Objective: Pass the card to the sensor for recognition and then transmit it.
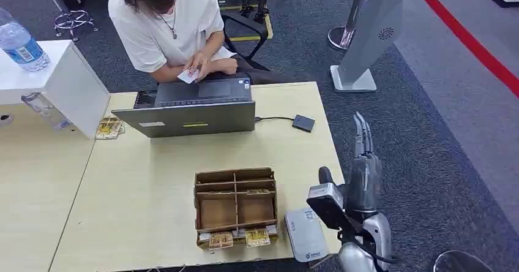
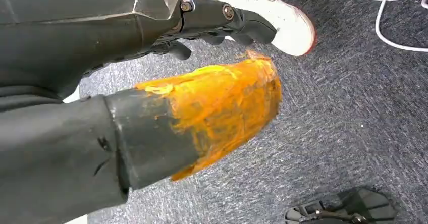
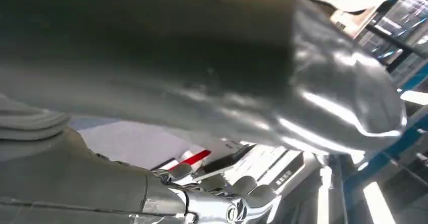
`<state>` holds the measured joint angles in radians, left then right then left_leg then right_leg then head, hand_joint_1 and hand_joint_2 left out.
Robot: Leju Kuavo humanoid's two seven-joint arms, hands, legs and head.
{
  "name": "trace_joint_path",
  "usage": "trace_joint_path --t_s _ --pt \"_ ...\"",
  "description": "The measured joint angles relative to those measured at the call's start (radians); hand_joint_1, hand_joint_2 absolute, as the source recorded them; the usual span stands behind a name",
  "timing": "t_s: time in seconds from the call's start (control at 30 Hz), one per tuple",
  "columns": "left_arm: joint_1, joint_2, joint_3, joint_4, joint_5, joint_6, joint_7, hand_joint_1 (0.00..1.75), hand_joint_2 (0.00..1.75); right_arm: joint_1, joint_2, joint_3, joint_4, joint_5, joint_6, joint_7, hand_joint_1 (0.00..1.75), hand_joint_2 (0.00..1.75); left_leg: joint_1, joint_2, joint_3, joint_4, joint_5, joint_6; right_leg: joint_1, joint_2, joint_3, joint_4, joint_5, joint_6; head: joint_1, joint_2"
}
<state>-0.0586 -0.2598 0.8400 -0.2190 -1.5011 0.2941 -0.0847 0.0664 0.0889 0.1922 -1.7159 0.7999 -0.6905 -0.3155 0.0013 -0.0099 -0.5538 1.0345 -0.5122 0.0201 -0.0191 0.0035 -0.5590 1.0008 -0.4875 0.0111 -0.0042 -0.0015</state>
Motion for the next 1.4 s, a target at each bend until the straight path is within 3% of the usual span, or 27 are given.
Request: trace_joint_path --t_s 0.27,0.4,0.6,0.8,1.03,1.23,1.4 --pt "0.0 0.0 0.001 0.0 0.002 0.0 0.0 0.0 0.0 0.029 -0.003 -0.032 -0.024 -0.009 0.0 -0.002 0.0 0.0 0.0 0.0 0.0 0.0 0.0 0.0 0.0 0.0 0.0 0.0 0.0 0.0 0.0 0.0" --pt "0.0 -0.001 0.002 0.0 0.008 0.003 0.0 0.0 0.0 0.039 -0.003 -0.052 -0.026 -0.101 0.003 -0.022 0.0 0.0 0.0 0.0 0.0 0.0 0.0 0.0 0.0 0.0 0.0 0.0 0.0 0.0 0.0 0.0" --pt "0.0 -0.001 0.008 0.0 0.015 0.012 0.004 0.0 0.0 0.078 -0.003 -0.148 -0.026 -0.26 0.05 -0.08 0.0 0.0 0.0 0.0 0.0 0.0 0.0 0.001 0.0 0.0 0.0 0.0 0.0 0.0 0.0 0.0" --pt "0.0 -0.002 0.009 0.0 0.022 0.014 0.01 0.0 0.0 0.081 0.021 -0.324 0.056 -0.474 0.178 -0.14 0.0 0.0 0.0 0.0 0.0 0.0 0.0 0.001 0.0 0.0 0.0 0.0 0.0 0.0 0.0 0.0" --pt "-0.001 -0.002 0.009 0.0 0.016 0.014 0.021 0.0 0.0 0.027 0.039 -0.584 0.304 -0.543 0.261 -0.201 0.0 0.0 0.0 0.0 0.0 0.0 0.0 0.001 0.0 -0.001 0.0 0.0 0.0 0.0 0.0 0.0" --pt "-0.001 -0.003 0.009 0.0 0.011 0.018 0.027 0.0 0.0 -0.04 0.037 -0.774 0.585 -0.508 0.255 -0.233 0.0 0.0 0.0 0.0 0.0 0.0 -0.001 0.001 0.0 0.0 0.0 0.0 0.0 0.0 0.0 0.0" --pt "0.0 -0.005 0.009 0.0 0.01 0.019 0.03 0.0 0.0 -0.089 0.006 -0.909 0.851 -0.494 0.229 -0.279 0.0 0.0 0.0 0.0 0.0 0.0 -0.001 0.001 0.0 -0.001 0.0 0.0 0.0 0.0 0.0 0.0"
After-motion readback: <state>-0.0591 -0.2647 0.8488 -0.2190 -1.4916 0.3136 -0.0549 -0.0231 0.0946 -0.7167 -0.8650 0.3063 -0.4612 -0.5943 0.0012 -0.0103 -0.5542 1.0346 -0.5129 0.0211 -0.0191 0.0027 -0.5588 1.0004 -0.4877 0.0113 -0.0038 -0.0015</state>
